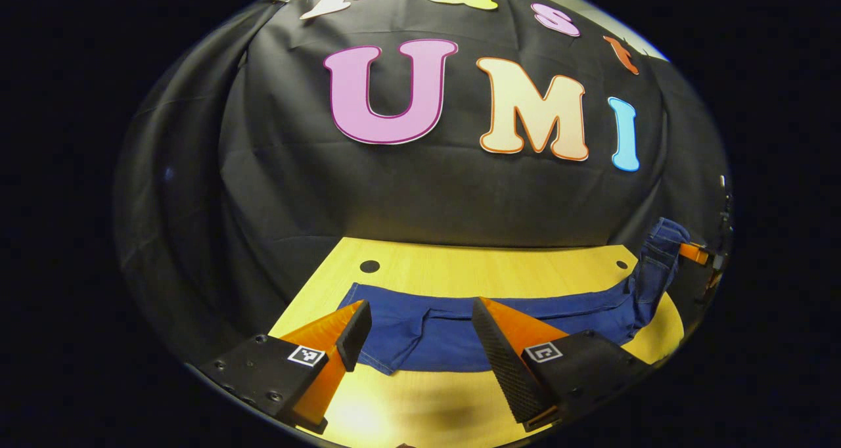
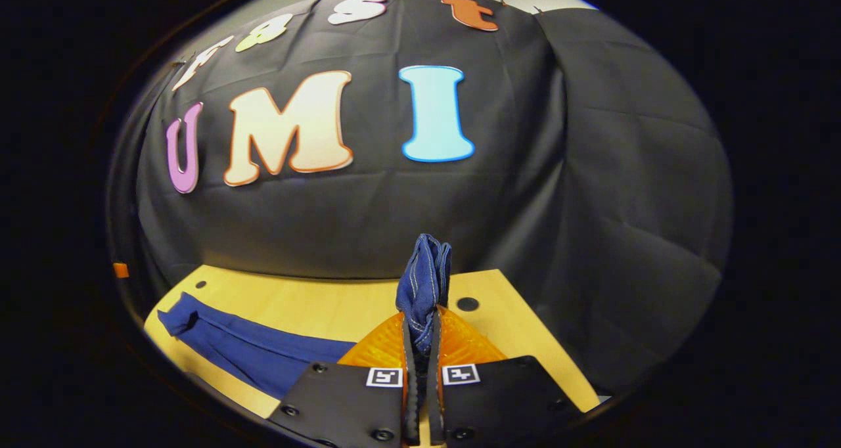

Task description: Grasp the waist and the cuffs of the jeans and fold them to make the two legs overlap; first hold the waist and fold one-third of the jeans toward the cuffs, then hold the cuffs and fold the remaining one-third in the same direction to finish folding.

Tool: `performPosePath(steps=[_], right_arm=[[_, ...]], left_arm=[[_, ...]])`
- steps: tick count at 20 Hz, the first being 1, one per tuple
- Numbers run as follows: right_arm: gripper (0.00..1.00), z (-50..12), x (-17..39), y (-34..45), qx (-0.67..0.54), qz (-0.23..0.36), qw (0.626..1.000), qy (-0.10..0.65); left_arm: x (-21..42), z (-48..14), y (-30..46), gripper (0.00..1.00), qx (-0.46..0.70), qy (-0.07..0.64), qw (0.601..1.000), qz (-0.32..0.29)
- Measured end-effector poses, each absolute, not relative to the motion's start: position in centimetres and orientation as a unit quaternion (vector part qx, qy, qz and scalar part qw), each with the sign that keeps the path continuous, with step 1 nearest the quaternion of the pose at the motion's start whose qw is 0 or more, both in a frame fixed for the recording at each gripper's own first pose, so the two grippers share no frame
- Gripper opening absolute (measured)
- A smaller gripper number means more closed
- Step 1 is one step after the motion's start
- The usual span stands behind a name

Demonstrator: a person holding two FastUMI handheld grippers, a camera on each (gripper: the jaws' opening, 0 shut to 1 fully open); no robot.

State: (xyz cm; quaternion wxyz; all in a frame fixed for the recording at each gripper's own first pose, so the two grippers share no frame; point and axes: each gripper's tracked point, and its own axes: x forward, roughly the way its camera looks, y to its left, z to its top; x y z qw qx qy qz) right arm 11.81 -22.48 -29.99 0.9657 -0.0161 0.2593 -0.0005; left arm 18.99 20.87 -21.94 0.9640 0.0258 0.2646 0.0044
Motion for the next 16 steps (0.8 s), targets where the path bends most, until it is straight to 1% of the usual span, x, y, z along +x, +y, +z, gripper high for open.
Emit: performPosePath(steps=[1, 2, 5, 7, 8, 9, 15, 16], right_arm=[[0.05, -29.8, 11.1, -22.7, -0.017, 0.006, 0.967, 0.253], [0.08, -29.6, 11.1, -22.4, -0.022, 0.012, 0.968, 0.25], [0.07, -29.9, 10.4, -21.9, -0.012, 0.035, 0.969, 0.246], [0.07, -30.6, 10.3, -22.9, -0.003, 0.05, 0.968, 0.247], [0.07, -31.5, 10.9, -23.4, -0.006, 0.057, 0.966, 0.25], [0.07, -31.6, 11.1, -23.6, -0.009, 0.063, 0.966, 0.252], [0.07, -35.2, 11.2, -23.1, 0.005, 0.089, 0.948, 0.305], [0.1, -36.3, 10.8, -23.1, 0.006, 0.094, 0.942, 0.321]], left_arm=[[19.3, -22.1, 21.5, 0.94, 0.025, 0.268, 0.963, 0.001], [19.6, -22.4, 22.3, 0.94, 0.025, 0.27, 0.962, -0.001], [20.5, -23.3, 24.7, 0.94, 0.024, 0.281, 0.959, -0.008], [21.1, -23.9, 26.0, 0.94, 0.021, 0.288, 0.957, -0.014], [21.2, -24.3, 26.7, 0.99, 0.021, 0.292, 0.956, -0.017], [21.3, -24.6, 27.3, 0.94, 0.021, 0.296, 0.955, -0.019], [21.3, -27.4, 30.6, 0.94, 0.02, 0.325, 0.945, -0.04], [21.3, -27.9, 31.1, 0.93, 0.021, 0.329, 0.943, -0.043]])
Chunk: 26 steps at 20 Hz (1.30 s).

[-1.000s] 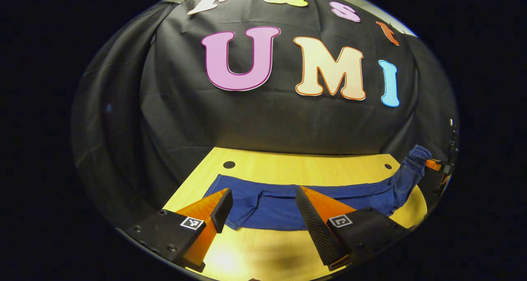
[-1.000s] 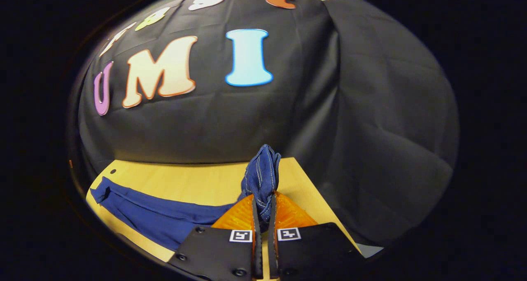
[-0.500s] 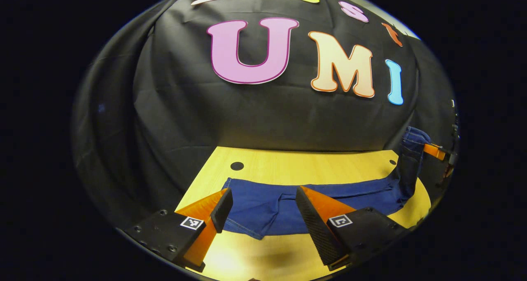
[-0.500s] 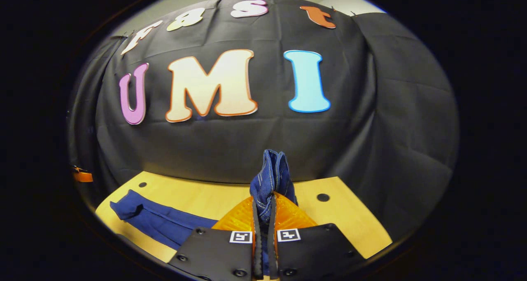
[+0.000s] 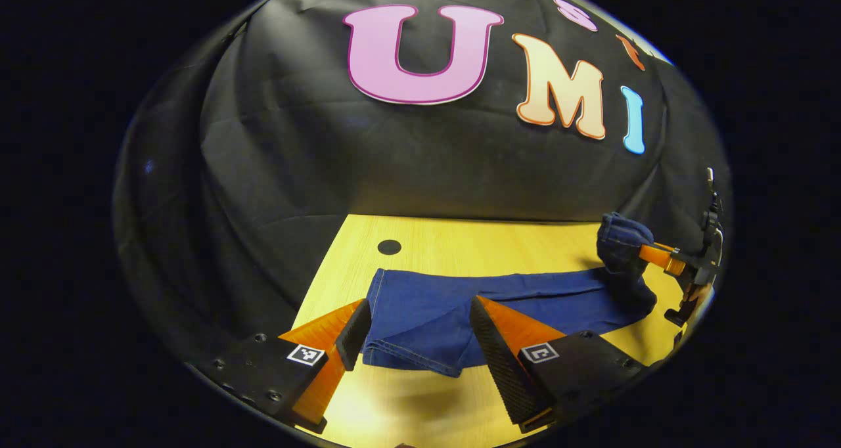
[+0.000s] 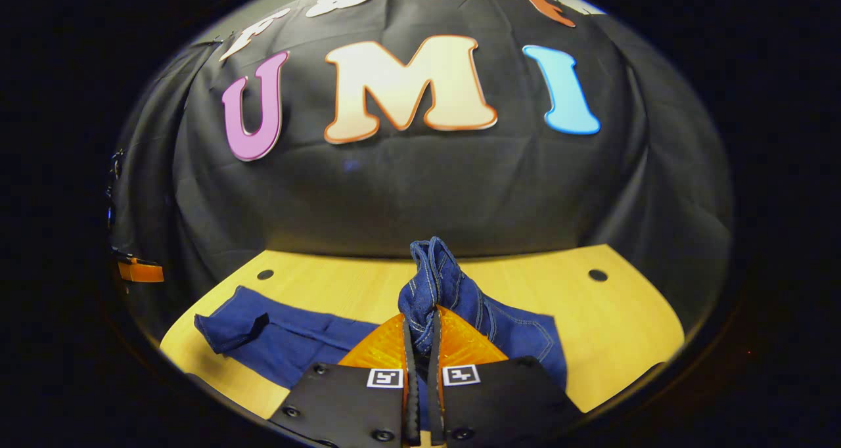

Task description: Grasp the waist and the cuffs of the jeans and fold them to make the two legs overlap; first hold the waist and fold one-third of the jeans toward the cuffs, then hold the cuffs and fold the remaining one-third in the same direction to finish folding.

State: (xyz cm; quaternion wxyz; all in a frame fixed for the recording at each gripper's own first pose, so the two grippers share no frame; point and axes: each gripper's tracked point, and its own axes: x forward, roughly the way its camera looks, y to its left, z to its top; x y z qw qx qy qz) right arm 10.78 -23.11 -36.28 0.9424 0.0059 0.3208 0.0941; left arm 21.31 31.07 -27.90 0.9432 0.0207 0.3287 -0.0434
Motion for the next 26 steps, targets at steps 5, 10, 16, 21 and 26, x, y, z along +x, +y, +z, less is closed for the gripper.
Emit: performPosePath(steps=[5, 10, 16, 21, 26], right_arm=[[0.08, -36.4, 10.3, -23.4, -0.01, 0.11, 0.921, 0.374], [0.47, -33.7, 10.2, -23.7, -0.021, 0.138, 0.914, 0.381], [0.76, -30.7, 8.3, -26.8, -0.068, 0.126, 0.916, 0.373], [0.8, -29.7, 8.1, -27.5, -0.067, 0.119, 0.917, 0.374], [0.76, -30.3, 8.4, -27.5, -0.054, 0.109, 0.916, 0.383]], left_arm=[[21.4, -30.7, 31.6, 0.93, 0.003, 0.349, 0.934, -0.07], [22.4, -35.1, 31.8, 0.95, -0.005, 0.383, 0.92, -0.085], [23.8, -40.1, 34.8, 0.96, -0.022, 0.41, 0.91, -0.058], [22.2, -43.4, 37.4, 0.97, -0.031, 0.44, 0.897, -0.04], [22.1, -45.7, 37.9, 0.97, 0.023, 0.454, 0.89, -0.042]])
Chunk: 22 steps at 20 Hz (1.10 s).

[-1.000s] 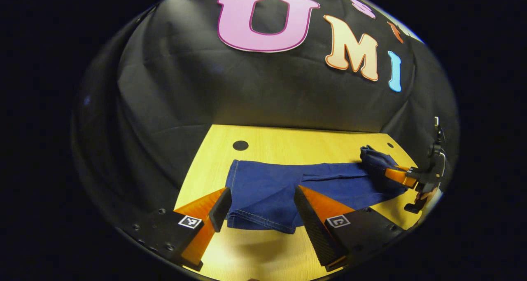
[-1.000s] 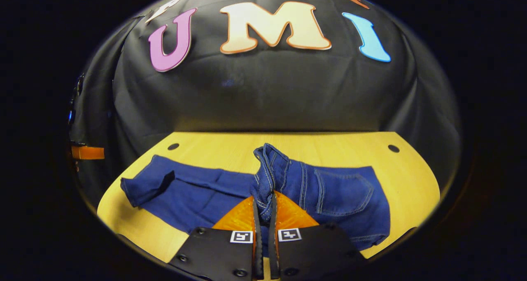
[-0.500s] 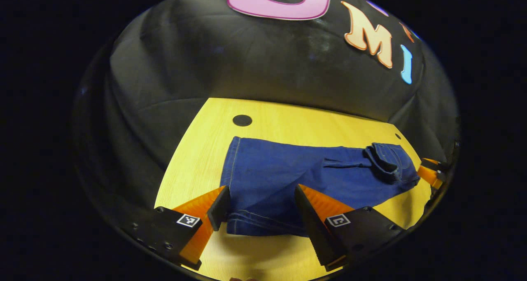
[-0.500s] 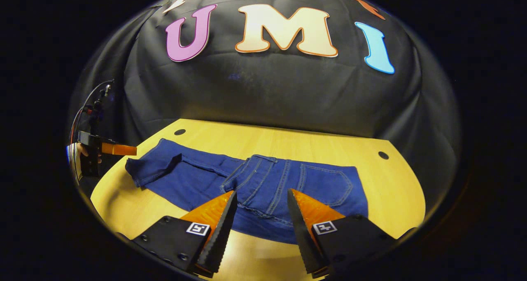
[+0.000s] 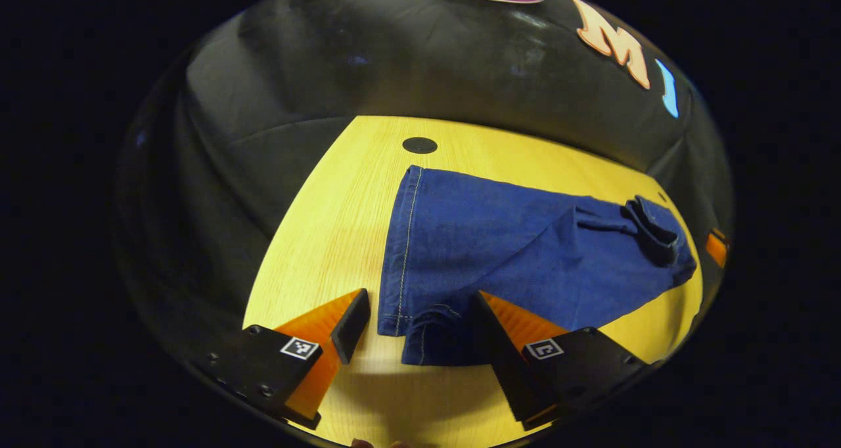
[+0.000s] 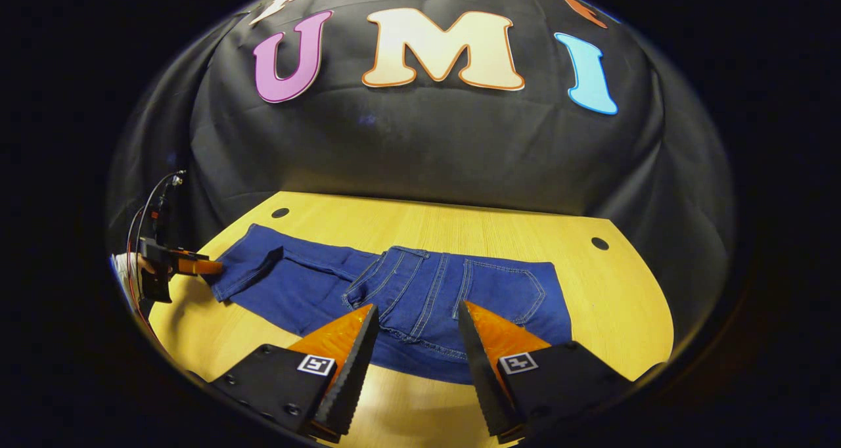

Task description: Grasp the waist and the cuffs of the jeans and fold them to make the two legs overlap; first hold the waist and fold one-third of the jeans toward the cuffs, then hold the cuffs and fold the remaining one-third in the same direction to finish folding.

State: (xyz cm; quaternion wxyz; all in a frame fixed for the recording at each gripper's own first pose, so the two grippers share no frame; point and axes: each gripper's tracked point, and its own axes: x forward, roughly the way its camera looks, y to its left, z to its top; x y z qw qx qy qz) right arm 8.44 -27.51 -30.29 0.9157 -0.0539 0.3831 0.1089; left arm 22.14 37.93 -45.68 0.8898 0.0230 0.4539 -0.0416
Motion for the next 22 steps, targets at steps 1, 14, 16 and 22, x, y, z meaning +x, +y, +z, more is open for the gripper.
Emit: performPosePath(steps=[1, 14, 16, 22], right_arm=[[0.76, -30.2, 8.5, -27.5, -0.054, 0.108, 0.916, 0.382], [0.76, -27.5, 9.2, -30.9, -0.058, 0.109, 0.929, 0.35], [0.8, -26.8, 9.0, -32.8, -0.058, 0.107, 0.928, 0.351], [0.79, -24.0, 8.4, -37.6, -0.041, 0.111, 0.933, 0.341]], left_arm=[[21.8, -45.3, 37.8, 0.98, 0.029, 0.457, 0.888, -0.044], [22.4, -43.6, 34.1, 0.0, -0.048, 0.46, 0.886, -0.027], [23.3, -40.7, 32.6, 0.0, -0.07, 0.432, 0.899, -0.027], [26.0, -32.3, 24.4, 0.0, -0.088, 0.365, 0.924, -0.068]])
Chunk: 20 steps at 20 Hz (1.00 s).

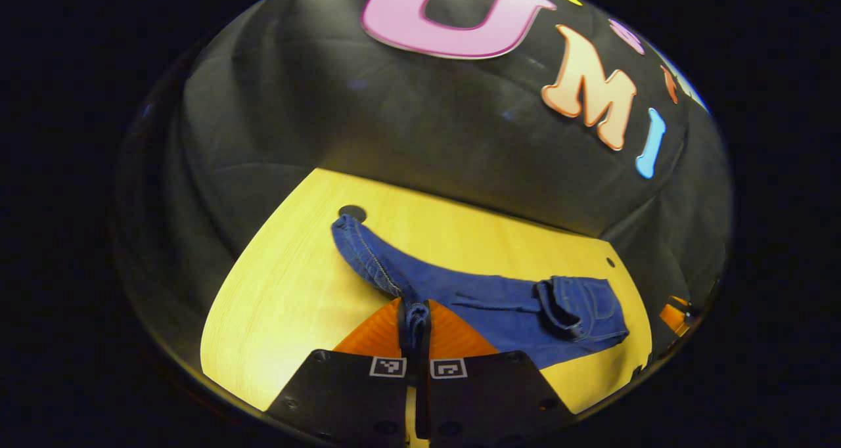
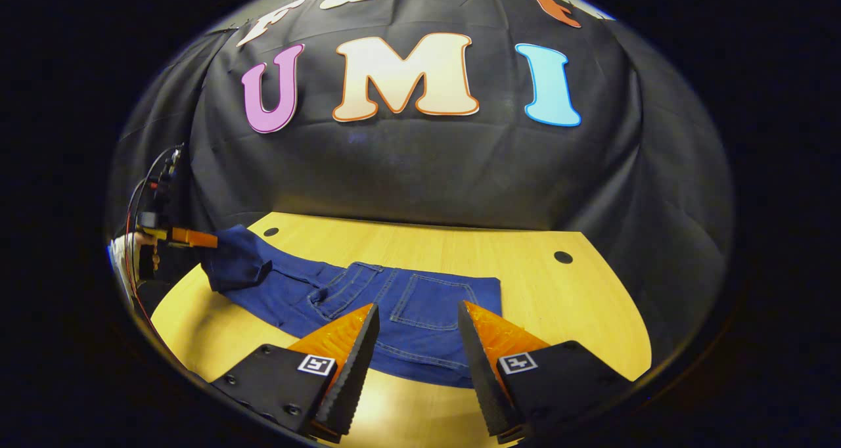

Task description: Grasp the waist and the cuffs of the jeans and fold them to make the two legs overlap; first hold the waist and fold one-third of the jeans toward the cuffs, then hold the cuffs and fold the remaining one-third in the same direction to finish folding.

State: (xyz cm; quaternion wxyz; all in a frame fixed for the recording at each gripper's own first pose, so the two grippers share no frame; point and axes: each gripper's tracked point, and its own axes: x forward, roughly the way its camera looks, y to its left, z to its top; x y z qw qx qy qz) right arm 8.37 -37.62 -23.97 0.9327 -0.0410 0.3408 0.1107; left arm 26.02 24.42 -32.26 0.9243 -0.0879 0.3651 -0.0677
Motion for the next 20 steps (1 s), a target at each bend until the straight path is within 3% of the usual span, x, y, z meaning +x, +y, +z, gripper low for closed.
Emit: performPosePath(steps=[4, 6, 7, 8, 9, 10, 12, 20], right_arm=[[0.75, -22.5, 7.8, -40.5, -0.029, 0.116, 0.936, 0.332], [0.79, -22.1, 7.4, -42.1, -0.021, 0.114, 0.936, 0.332], [0.72, -22.1, 7.1, -43.0, -0.018, 0.113, 0.936, 0.334], [0.79, -22.1, 7.0, -43.9, -0.016, 0.11, 0.936, 0.335], [0.75, -22.0, 6.8, -44.6, -0.014, 0.107, 0.936, 0.335], [0.79, -22.0, 6.6, -45.4, -0.011, 0.104, 0.936, 0.336], [0.75, -21.6, 6.4, -47.0, -0.005, 0.098, 0.938, 0.333], [0.78, -20.4, 4.9, -52.1, -0.009, 0.084, 0.941, 0.327]], left_arm=[[26.9, -29.3, 18.6, 0.0, -0.063, 0.345, 0.932, -0.095], [27.3, -28.2, 15.7, 0.0, -0.062, 0.338, 0.933, -0.106], [27.5, -27.7, 14.5, 0.0, -0.061, 0.333, 0.934, -0.11], [27.7, -27.1, 13.2, 0.0, -0.06, 0.33, 0.935, -0.116], [28.0, -26.6, 12.0, 0.0, -0.059, 0.325, 0.936, -0.121], [28.2, -26.4, 10.8, 0.0, -0.058, 0.321, 0.936, -0.129], [28.3, -25.7, 8.3, 0.0, -0.054, 0.318, 0.936, -0.141], [28.8, -25.2, -2.8, 0.0, -0.04, 0.308, 0.928, -0.204]])
